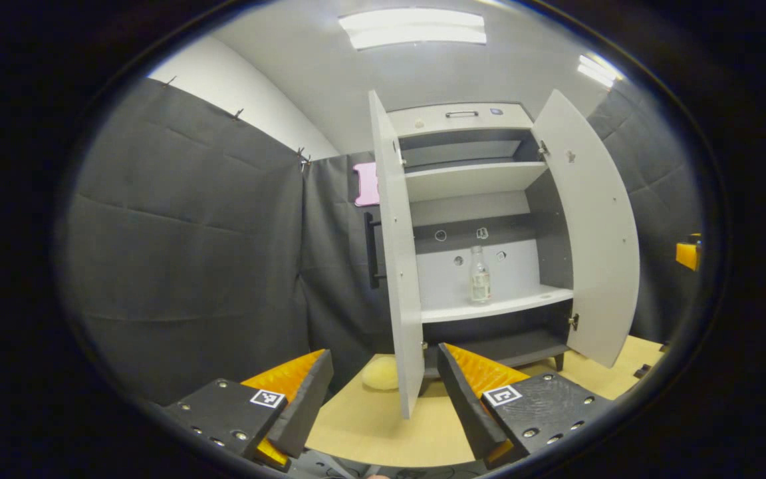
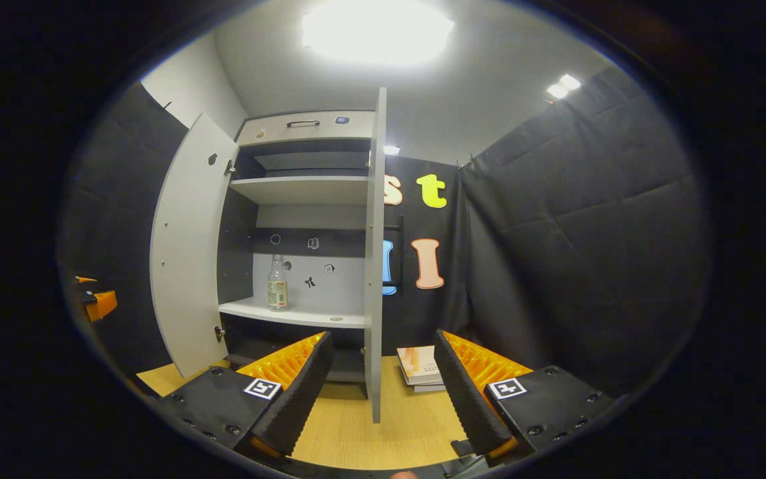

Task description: Grasp the bottle in the cabinet with the left hand and place it on the coaster, then close the right door with the right hand and the left door with the left hand.

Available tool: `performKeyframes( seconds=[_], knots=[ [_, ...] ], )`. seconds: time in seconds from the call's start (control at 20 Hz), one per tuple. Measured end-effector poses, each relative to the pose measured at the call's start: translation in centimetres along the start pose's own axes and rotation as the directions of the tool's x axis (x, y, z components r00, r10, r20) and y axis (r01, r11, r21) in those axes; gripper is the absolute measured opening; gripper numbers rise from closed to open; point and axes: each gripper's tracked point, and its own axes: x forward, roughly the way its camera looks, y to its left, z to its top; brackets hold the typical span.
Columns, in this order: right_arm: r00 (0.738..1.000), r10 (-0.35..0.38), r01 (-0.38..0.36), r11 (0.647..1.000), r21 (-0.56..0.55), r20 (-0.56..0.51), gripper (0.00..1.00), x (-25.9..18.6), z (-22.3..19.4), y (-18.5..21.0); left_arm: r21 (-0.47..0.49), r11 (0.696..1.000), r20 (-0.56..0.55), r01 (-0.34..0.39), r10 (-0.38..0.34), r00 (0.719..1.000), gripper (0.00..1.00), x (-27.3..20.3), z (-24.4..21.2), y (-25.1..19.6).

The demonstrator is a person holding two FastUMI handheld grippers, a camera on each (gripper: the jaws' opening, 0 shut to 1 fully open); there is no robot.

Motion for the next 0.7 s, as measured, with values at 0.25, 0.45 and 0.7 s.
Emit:
performKeyframes(
  seconds=[0.25, 0.45, 0.7],
  knots=[
    [1.0, -0.001, 0.001, 1.0, -0.008, -0.012, 0.97, 0.4, -0.8, -1.8, -0.045, 0.999, -0.019, 0.025, -0.026, 0.999, 0.92, 0.5, 0.3, -2.4],
    [1.0, 0.009, -0.01, 1.0, -0.027, -0.022, 0.97, 1.0, -1.7, -3.4, -0.06, 0.998, -0.035, 0.028, -0.03, 0.999, 0.92, 1.7, 0.9, -4.6],
    [0.999, 0.036, -0.037, 0.999, -0.029, -0.032, 0.97, 1.4, -3.3, -5.4, -0.033, 0.999, -0.011, 0.013, -0.014, 1.0, 0.93, 3.5, 3.2, -7.3]
  ],
)
